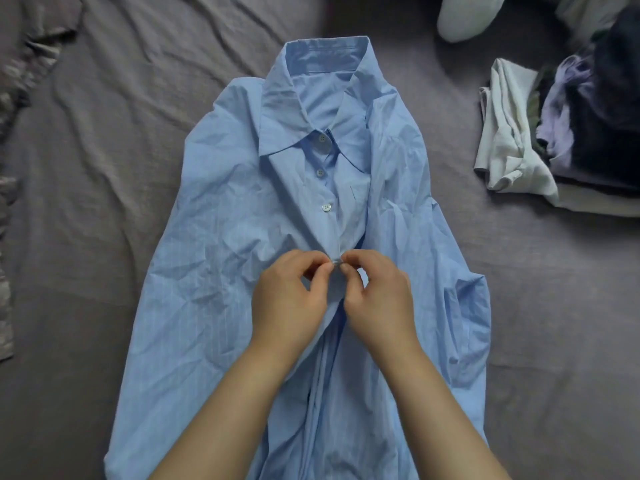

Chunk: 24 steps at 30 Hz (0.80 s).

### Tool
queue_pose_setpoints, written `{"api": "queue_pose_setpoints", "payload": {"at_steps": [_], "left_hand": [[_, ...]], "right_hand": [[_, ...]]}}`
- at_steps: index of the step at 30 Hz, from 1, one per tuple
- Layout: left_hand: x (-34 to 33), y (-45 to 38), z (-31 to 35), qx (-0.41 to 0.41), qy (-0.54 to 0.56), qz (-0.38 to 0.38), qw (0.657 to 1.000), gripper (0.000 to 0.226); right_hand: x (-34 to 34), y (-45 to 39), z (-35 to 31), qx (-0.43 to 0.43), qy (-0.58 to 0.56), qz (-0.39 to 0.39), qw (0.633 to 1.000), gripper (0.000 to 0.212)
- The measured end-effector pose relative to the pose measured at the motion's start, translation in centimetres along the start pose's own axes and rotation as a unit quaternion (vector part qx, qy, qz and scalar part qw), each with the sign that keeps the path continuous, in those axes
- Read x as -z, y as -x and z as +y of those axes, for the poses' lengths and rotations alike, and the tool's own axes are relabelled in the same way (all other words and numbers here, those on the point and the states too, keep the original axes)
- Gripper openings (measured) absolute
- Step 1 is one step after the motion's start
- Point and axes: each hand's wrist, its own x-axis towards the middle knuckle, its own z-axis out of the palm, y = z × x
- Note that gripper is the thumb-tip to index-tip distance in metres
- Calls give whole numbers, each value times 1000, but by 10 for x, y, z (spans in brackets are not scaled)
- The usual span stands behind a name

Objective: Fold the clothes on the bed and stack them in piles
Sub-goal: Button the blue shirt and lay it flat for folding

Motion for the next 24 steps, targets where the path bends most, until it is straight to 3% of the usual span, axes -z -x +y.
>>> {"api": "queue_pose_setpoints", "payload": {"at_steps": [3,6,9,12,14,16,18,20,22,23,24], "left_hand": [[6,-5,-2,-15,-34,-38,999,12],[2,-4,4,-31,-103,-25,994,12],[13,-12,3,103,88,-98,986,14],[26,-19,3,244,231,-217,917,12],[25,-18,2,272,281,-194,900,11],[18,-13,-6,281,309,-99,903,11],[12,-1,-16,252,238,-3,938,12],[4,19,-24,187,111,30,976,8],[-8,42,-27,139,23,5,990,22],[-15,51,-30,121,-23,-10,992,31],[-22,57,-34,102,-79,-22,991,37]], "right_hand": [[2,-2,6,62,98,-5,993,19],[3,-1,0,15,53,-22,998,18],[16,-9,3,-56,-93,-126,986,12],[23,-17,3,-48,-130,-177,974,12],[20,-19,3,-58,-147,-157,975,8],[16,-17,8,-86,-161,-81,980,7],[14,-10,13,-140,-215,18,966,4],[10,3,16,-208,-315,57,924,15],[-4,21,19,-248,-381,18,890,22],[-12,32,22,-252,-374,-15,893,21],[-20,42,29,-235,-315,-48,918,18]]}}
